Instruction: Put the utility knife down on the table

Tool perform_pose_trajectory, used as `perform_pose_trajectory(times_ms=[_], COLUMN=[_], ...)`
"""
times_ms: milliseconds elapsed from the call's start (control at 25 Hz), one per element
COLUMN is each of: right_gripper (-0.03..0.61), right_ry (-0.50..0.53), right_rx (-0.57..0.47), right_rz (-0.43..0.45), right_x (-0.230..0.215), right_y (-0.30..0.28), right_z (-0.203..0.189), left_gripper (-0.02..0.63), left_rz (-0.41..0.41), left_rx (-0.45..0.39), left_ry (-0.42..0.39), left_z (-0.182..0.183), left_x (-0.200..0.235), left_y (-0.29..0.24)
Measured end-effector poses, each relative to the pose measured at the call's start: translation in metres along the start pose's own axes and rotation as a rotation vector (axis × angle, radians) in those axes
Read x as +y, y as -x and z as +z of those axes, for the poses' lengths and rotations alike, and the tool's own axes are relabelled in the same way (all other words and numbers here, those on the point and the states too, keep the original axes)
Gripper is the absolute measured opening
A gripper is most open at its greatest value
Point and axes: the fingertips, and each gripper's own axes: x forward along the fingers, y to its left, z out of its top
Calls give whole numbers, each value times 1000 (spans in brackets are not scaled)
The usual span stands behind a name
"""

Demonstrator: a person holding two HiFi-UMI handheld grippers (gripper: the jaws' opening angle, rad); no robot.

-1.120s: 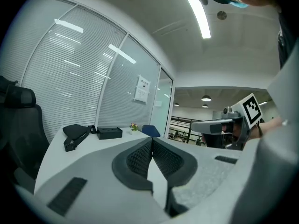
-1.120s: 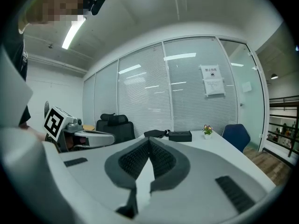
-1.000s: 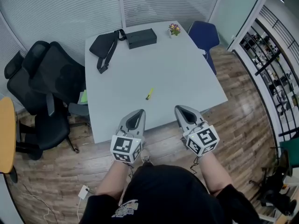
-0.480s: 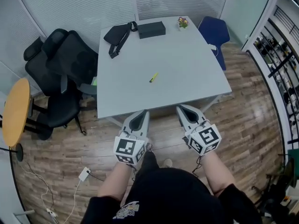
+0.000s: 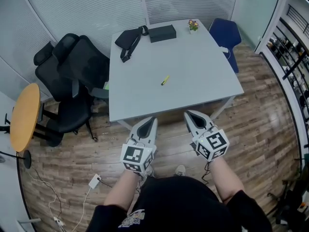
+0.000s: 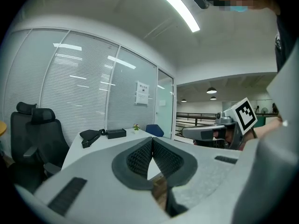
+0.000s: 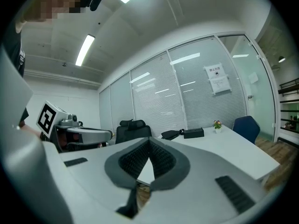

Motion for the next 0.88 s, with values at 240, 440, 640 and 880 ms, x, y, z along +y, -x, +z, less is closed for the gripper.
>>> perform_pose_trajectory(times_ms=[240,440,640,880], right_gripper=[3,3,3,3], right_ry=[-17,0,10,12], right_rx=[-20,-6,16,22], right_rz=[-57,-92,-129,-148], right_x=[16,36,45,49], right_y=[-22,-36,-43,-51], right_z=[4,3,0,-1], left_gripper=[5,5,5,5], left_rz=[-38,-74,-112,-131], left_rx=[1,-9,-13,-11], left_ry=[-2,20,50,60], left_z=[2,-1,-8,-11], left_x=[31,56,67,76], left_y=[12,19,20,19])
